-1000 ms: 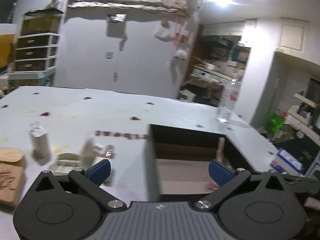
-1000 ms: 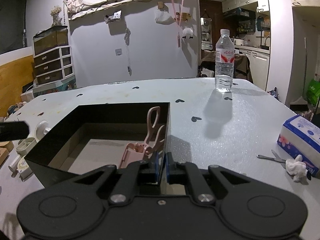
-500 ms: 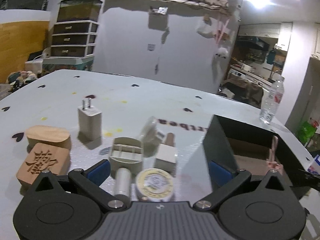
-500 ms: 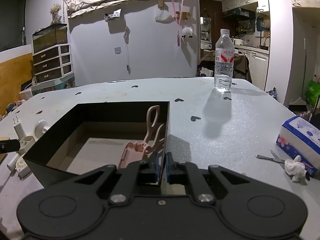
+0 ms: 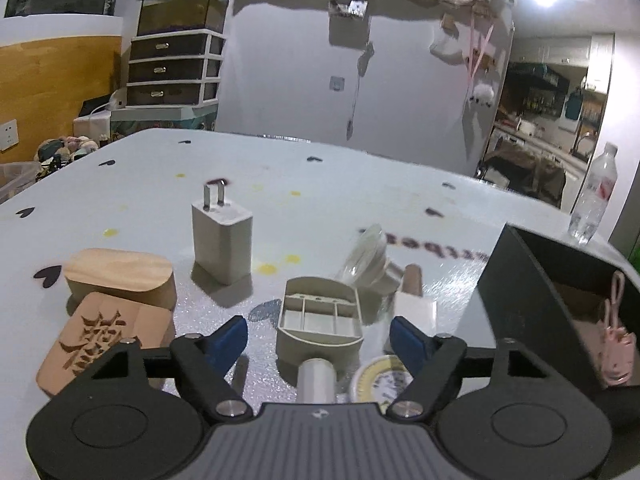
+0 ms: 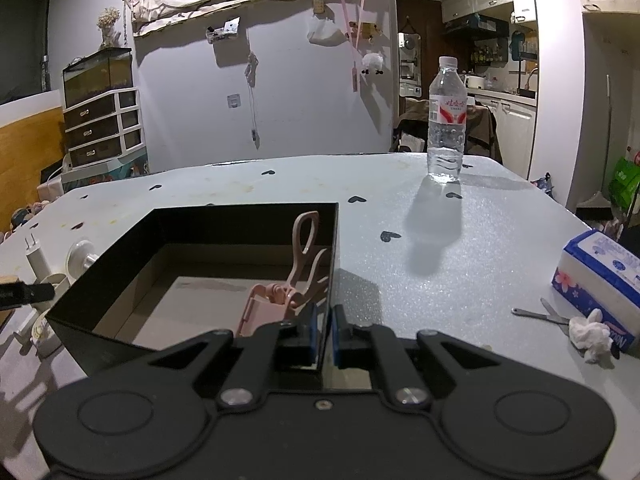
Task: Organize rigid objects
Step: 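Grasp the beige plastic compartment tray with the left tool, then lower the beige tray into the black box and open the left tool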
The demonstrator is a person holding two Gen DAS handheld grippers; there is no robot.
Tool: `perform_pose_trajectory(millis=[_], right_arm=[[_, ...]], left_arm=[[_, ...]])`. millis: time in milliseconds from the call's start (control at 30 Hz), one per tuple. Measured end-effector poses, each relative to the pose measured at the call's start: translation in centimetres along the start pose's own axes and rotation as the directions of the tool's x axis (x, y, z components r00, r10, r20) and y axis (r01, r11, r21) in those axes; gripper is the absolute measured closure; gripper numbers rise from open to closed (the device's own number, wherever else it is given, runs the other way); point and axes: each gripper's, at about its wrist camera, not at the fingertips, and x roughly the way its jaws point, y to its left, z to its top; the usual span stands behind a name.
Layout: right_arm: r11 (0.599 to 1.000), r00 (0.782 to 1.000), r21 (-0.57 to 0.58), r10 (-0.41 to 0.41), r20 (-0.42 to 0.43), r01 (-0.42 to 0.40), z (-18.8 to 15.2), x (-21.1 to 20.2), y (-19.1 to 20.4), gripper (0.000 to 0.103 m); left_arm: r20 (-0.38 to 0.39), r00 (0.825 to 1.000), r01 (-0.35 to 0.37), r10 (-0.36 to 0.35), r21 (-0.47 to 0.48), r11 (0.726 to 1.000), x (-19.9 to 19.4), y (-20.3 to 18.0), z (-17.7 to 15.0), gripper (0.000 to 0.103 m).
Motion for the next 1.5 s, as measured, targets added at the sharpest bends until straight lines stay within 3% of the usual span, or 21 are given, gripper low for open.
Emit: perform_pose_trajectory(millis=[200,367,633,833,1033,1233,1367,1500], right_arm=[[1.000,1.000,-0.005,-0.003,-0.003,0.003,0.1,0.1,0.0,0.095],[1.000,1.000,-0.006,-0.008,-0.004,0.008,0.1,0.1,0.1,0.095],[1.000,1.000,0.002,-0.008,-0.004,0.008,0.1,0.1,0.0,0.095],[1.000,1.000,0.011,-0.005,-0.001,0.005,0.1,0.1,-0.1,0.095],[1.000,1.000,0.014,-0.003,0.003,0.003,0.0,0.1,-0.1,0.095],[1.000,1.000,0.013,0.004,0.004,-0.004,0.0,0.1,-0.2,0.093],[1.000,1.000,0.010,0.009,0.002,-0.009,0.0,0.1,-0.2,0.093],[1.000,1.000,0.013,0.018,0.001,-0.018,0.0,0.2,-0.3,0.092]], left_arm=[[-0.017,1.000,0.002,-0.002,-0.001,1.000,1.2,0.1,0.2,0.029],[-0.016,1.000,-0.017,0.017,0.016,1.000,1.7,0.2,0.7,0.053],[0.023,1.000,0.004,-0.002,-0.054,0.999,-0.4,1.5,1.1,0.055],[0.095,0.989,0.118,-0.109,-0.093,0.989,-4.1,0.9,2.4,0.055],[0.126,0.955,0.275,-0.268,-0.040,0.961,-6.0,-3.0,3.5,0.055],[0.082,0.916,0.389,-0.393,0.052,0.920,-5.2,-8.8,5.1,0.055],[0.000,0.895,0.442,-0.446,0.120,0.889,-3.0,-13.5,5.8,0.055],[-0.125,0.902,0.431,-0.413,0.198,0.881,0.6,-17.5,5.8,0.055]])
